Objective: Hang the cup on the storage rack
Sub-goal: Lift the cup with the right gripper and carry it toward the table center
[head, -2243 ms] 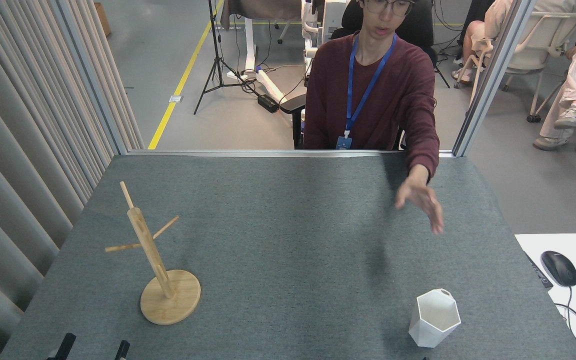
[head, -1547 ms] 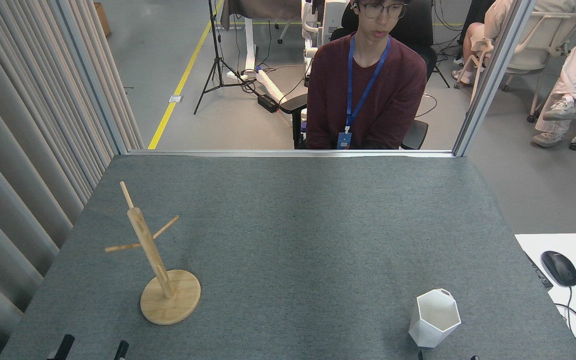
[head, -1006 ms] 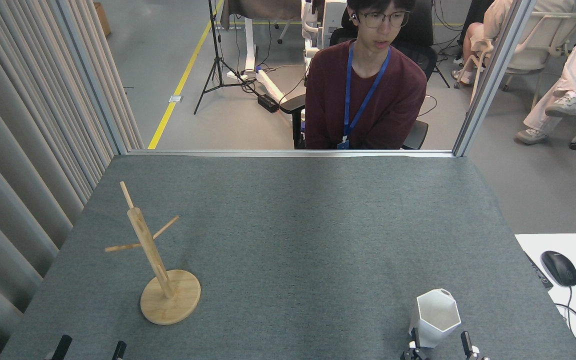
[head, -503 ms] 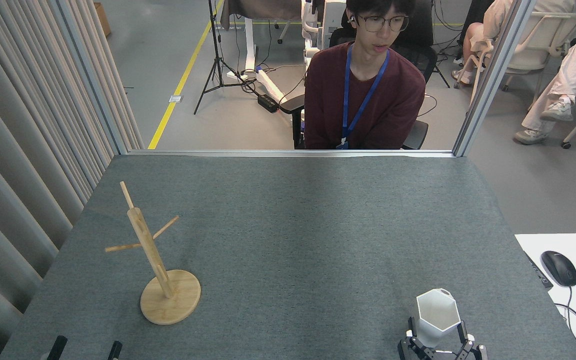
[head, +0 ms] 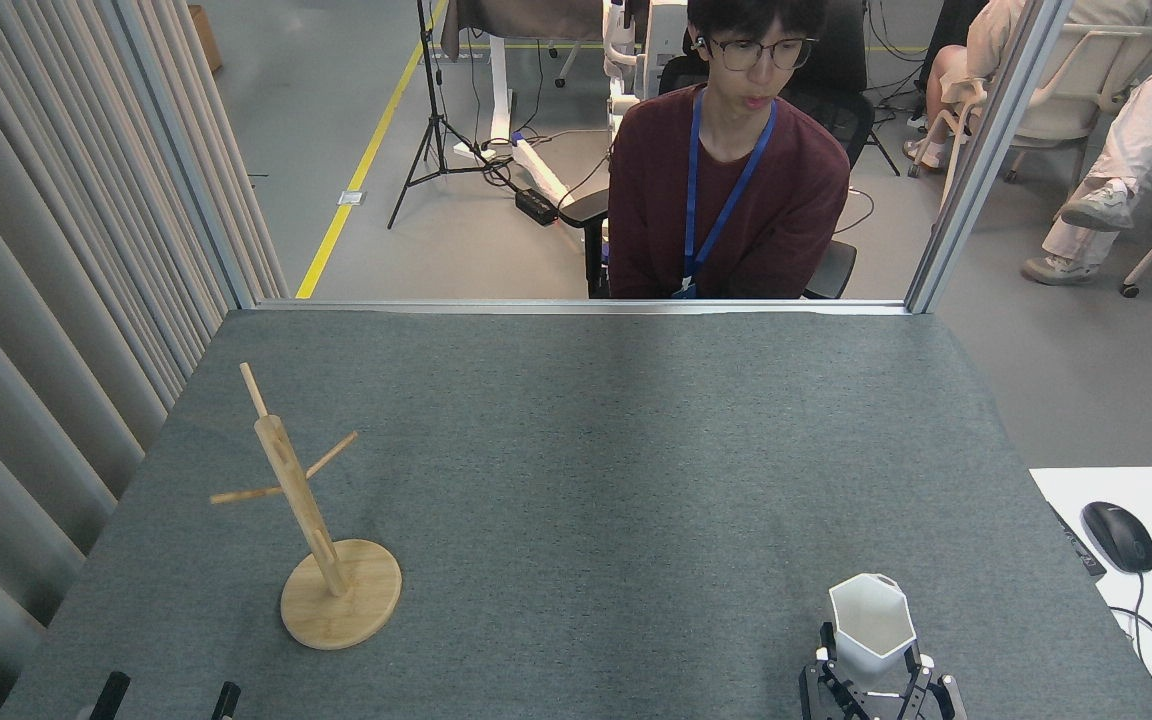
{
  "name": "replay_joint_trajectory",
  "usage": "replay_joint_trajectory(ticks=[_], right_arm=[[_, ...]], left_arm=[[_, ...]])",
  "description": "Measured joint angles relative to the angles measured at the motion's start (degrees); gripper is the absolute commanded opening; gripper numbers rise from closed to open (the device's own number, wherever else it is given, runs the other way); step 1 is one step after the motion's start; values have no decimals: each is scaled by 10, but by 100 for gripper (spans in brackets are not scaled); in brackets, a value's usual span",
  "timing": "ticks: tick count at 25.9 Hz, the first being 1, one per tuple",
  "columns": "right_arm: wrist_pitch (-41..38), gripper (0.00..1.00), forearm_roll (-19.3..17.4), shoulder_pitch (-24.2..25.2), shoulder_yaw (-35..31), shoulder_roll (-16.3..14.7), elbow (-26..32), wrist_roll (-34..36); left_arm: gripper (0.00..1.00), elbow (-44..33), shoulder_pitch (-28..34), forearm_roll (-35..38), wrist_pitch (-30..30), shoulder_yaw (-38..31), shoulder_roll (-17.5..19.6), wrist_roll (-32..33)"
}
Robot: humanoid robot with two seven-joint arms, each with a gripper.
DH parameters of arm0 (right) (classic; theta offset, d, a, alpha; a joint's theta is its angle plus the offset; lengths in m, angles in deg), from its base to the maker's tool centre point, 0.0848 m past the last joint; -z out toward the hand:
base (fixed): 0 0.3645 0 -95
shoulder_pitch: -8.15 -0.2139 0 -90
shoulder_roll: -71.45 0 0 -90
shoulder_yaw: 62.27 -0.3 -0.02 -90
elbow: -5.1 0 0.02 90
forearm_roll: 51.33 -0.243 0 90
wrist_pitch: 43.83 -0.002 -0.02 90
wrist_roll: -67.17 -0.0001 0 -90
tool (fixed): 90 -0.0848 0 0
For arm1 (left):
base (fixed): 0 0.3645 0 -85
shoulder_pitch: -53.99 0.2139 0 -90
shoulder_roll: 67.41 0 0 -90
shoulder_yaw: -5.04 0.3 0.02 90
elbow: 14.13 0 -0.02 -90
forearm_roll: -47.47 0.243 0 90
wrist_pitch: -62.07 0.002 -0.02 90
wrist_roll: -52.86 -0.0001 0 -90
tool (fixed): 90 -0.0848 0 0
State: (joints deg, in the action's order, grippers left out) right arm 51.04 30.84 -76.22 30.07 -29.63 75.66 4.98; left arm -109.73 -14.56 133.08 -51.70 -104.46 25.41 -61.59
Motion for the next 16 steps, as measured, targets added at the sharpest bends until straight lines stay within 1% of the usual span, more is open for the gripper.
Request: replay_joint_trajectory(ticks=[3, 5, 8, 11, 13, 16], right_arm=[[0, 46, 0, -1, -1, 0, 2, 0], [1, 46, 0, -2, -1, 1, 15, 1], [2, 46, 0, -2, 0, 4, 56, 2], [3, 46, 7, -2, 6, 16, 103, 4], [3, 46, 20, -3, 19, 30, 128, 3], [3, 46, 56, -11, 57, 52, 145, 0]], left_arm=[[100, -1, 0, 1, 0, 2, 0, 0], [100, -2, 0, 2, -1, 7, 0, 0], [100, -4, -1, 4, -5, 33, -1, 0], [100, -7, -6, 21, -18, 83, 0, 0], [100, -7, -11, 49, -36, 122, 0, 4], [100, -10, -23, 108, -62, 175, -3, 13]])
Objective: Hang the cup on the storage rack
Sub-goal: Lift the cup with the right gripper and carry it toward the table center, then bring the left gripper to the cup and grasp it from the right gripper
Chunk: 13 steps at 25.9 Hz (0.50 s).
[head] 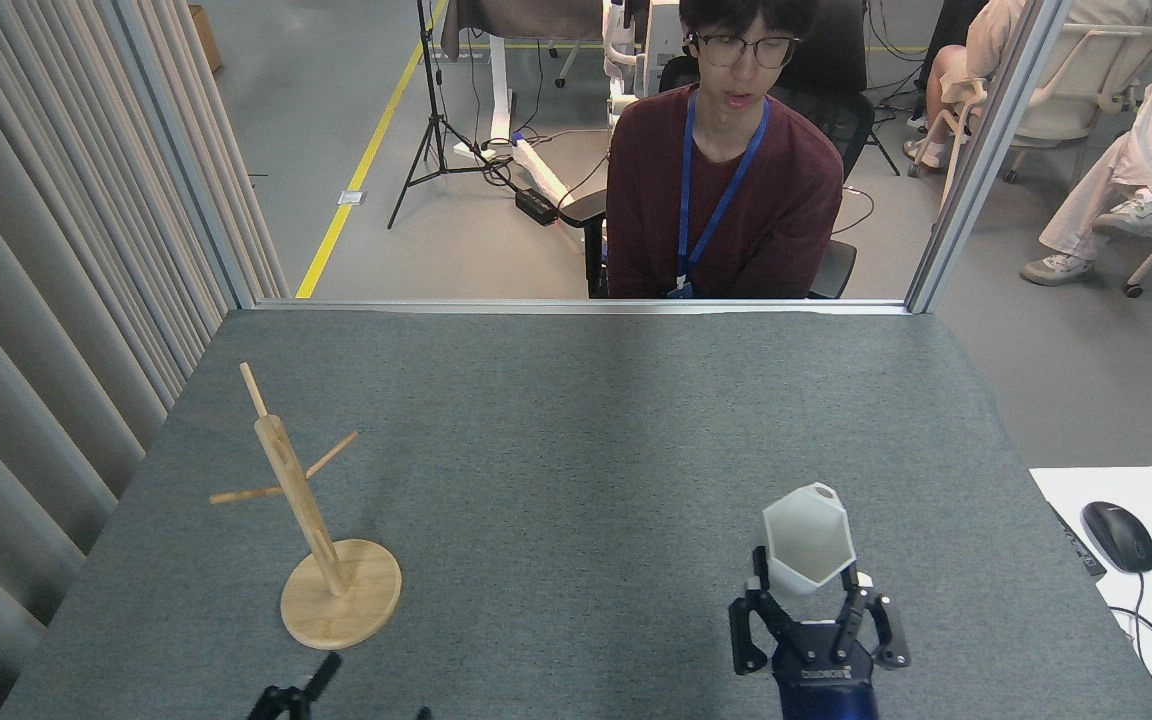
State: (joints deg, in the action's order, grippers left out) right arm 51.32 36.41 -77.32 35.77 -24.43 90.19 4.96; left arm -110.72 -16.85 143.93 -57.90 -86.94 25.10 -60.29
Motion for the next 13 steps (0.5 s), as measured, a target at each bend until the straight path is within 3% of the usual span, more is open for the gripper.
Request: replay_joint_trajectory(ticks=[8, 13], right_arm=[[2, 46, 118, -2, 127, 66, 7, -3], [5, 46, 152, 24, 174, 77, 6, 2]], left_arm=[[100, 0, -19, 102, -17, 115, -22, 31], [100, 16, -37, 119, -15, 133, -32, 38]])
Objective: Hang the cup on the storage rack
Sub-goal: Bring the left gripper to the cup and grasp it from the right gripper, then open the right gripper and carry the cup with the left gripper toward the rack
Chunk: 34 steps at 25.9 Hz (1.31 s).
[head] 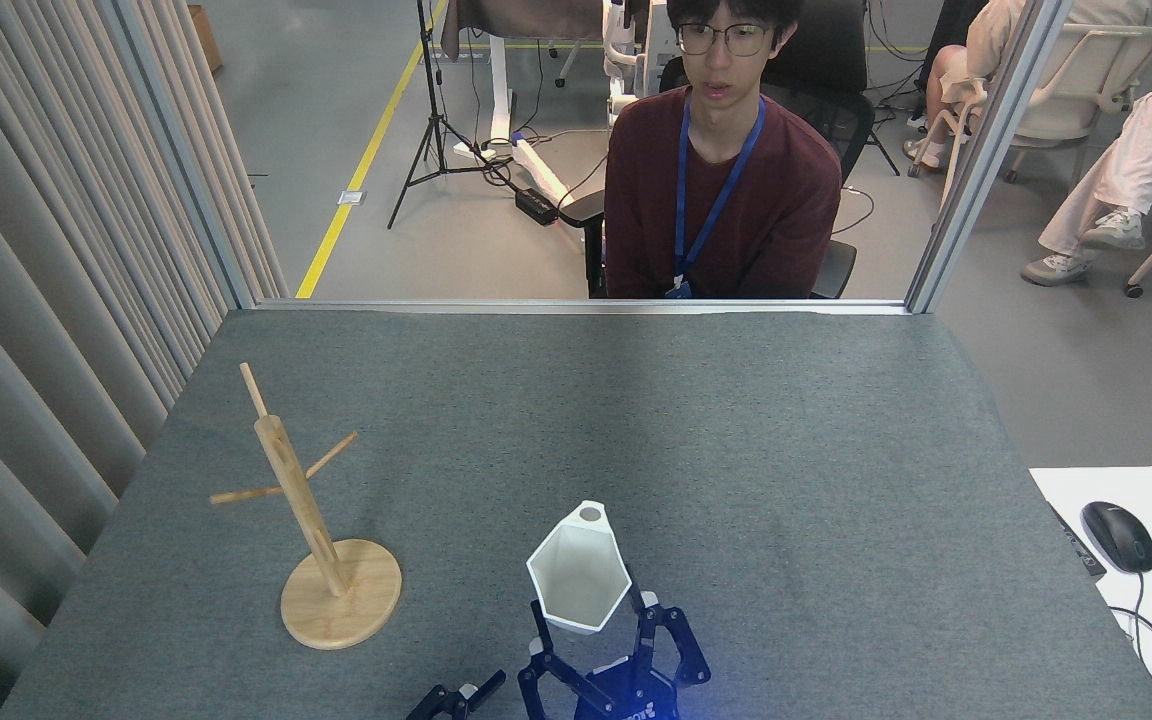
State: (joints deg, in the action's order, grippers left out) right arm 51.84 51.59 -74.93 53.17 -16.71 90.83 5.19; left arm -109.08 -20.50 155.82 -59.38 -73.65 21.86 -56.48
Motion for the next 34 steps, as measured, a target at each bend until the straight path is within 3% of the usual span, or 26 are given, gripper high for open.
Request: replay_joint_trajectory(ticks=[9, 16, 30, 31, 33, 34], right_arm=[[9, 46, 12, 43, 23, 0, 2, 13], [38, 46, 27, 51, 69, -1, -5, 15], [49, 46, 29, 75, 97, -13, -5, 25], [49, 46, 29, 75, 97, -13, -5, 25], [49, 47, 29, 76, 96, -13, -6, 27], [49, 47, 29, 76, 95, -13, -6, 27]], left_arm=[[100, 23, -29, 3, 1, -1, -12, 3], [100, 24, -33, 0, 3, -4, -13, 6], [100, 23, -40, -6, -1, -14, -12, 4], [86, 23, -40, -6, -1, -14, -12, 5], [36, 22, -40, -6, -1, -14, -12, 5], [16, 21, -41, -5, -1, -14, -12, 5]])
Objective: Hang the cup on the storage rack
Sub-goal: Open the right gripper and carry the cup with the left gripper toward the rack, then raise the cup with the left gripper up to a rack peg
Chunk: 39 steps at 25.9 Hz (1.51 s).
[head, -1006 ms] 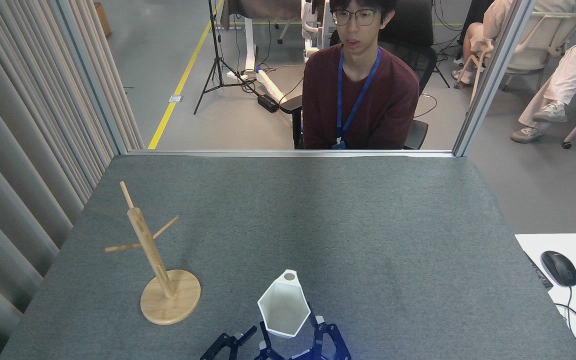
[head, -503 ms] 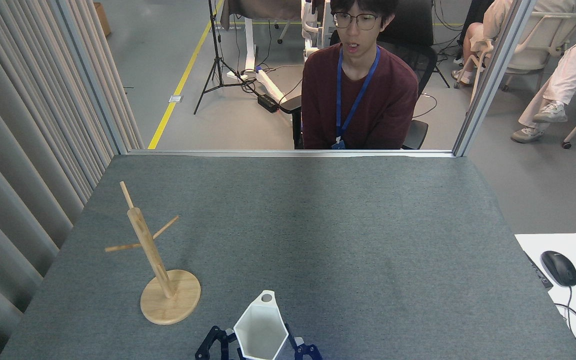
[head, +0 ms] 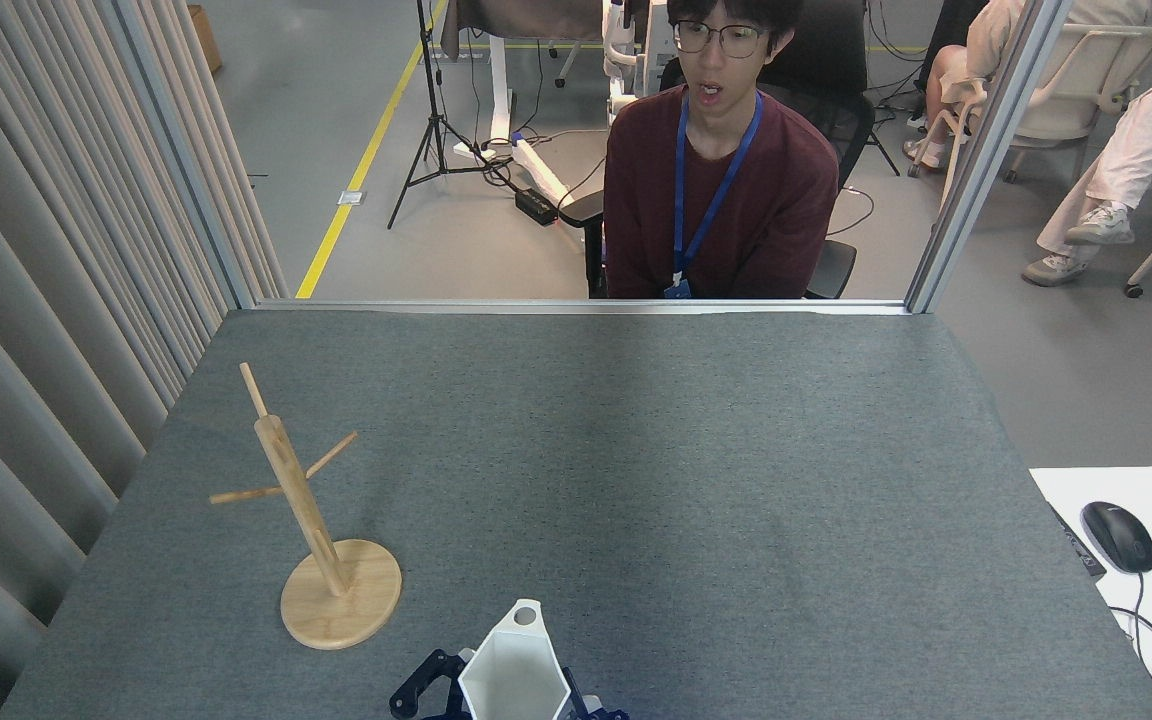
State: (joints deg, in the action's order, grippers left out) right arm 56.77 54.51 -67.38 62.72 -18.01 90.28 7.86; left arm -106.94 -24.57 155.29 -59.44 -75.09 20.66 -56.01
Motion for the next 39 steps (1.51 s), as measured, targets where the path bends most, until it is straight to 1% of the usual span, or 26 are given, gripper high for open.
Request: replay_joint_trajectory(ticks=[1, 2, 3, 4, 5, 6, 10, 13, 18, 21, 23, 25, 27, 28, 29, 30, 31, 32, 34, 36, 39], right_arm=[[0, 47, 0, 0, 0, 0, 0, 0], [0, 48, 0, 0, -1, 0, 0, 1], [0, 51, 0, 0, -2, 0, 0, 2], [0, 66, 0, 0, -3, 0, 0, 3], [0, 88, 0, 0, -3, 0, 0, 4], [0, 98, 0, 0, -4, 0, 0, 6], [-1, 98, -2, 1, -6, -1, 4, -4], [-3, 99, -2, 1, -4, 0, 22, -6], [-8, 99, -5, 6, 1, -3, 74, -6], [-12, 99, -16, 10, 5, -5, 113, 6], [-15, 99, -48, 10, 0, -5, 137, 10], [-16, 99, -115, 6, -35, -2, 151, 10], [-14, 99, -200, 1, -101, 2, 150, 13], [-13, 99, -245, -2, -147, 1, 144, 12], [-15, 99, -275, -2, -184, -1, 136, 9], [-23, 99, -298, -2, -221, -4, 126, 7], [-30, 99, -312, 0, -251, -9, 117, 5], [-35, 99, -319, 6, -276, -16, 107, 3], [-45, 99, -313, 26, -308, -35, 94, 2], [-51, 99, -286, 46, -322, -50, 88, 2], [-53, 99, -255, 63, -331, -59, 84, 0]], left_arm=[[9, -1, 0, 1, 0, 0, 0, 0], [6, -2, 0, 2, 0, 0, 1, 0], [6, -3, -1, 2, 1, 0, 1, 1], [6, -5, -1, 2, 1, 0, 2, 1], [6, -6, -2, 3, 1, 0, 3, 2], [6, -6, -3, 3, 1, 0, 3, 3], [8, -8, -5, 3, 8, -2, 4, -3], [8, -7, -5, 4, 3, -4, 4, -8], [8, -4, -4, 6, 2, -11, 4, -8], [9, -1, -4, 7, 3, -14, 4, -6], [9, 7, -2, 7, 4, -21, 4, -6], [9, 13, 0, 7, 9, -29, 3, -6], [10, 16, 3, 6, 12, -36, 3, -7], [10, 16, 5, 5, 12, -41, 3, -8], [10, 16, 8, 5, 13, -47, 3, -8], [10, 16, 8, 5, 16, -56, 3, -8], [9, 15, 9, 4, 20, -65, 2, -9], [8, 13, 11, 4, 24, -75, 2, -9], [6, 3, 12, 3, 38, -103, 3, -10], [5, -12, 13, 2, 50, -141, 3, -10], [5, -39, 14, 1, 62, -213, 3, -13]])
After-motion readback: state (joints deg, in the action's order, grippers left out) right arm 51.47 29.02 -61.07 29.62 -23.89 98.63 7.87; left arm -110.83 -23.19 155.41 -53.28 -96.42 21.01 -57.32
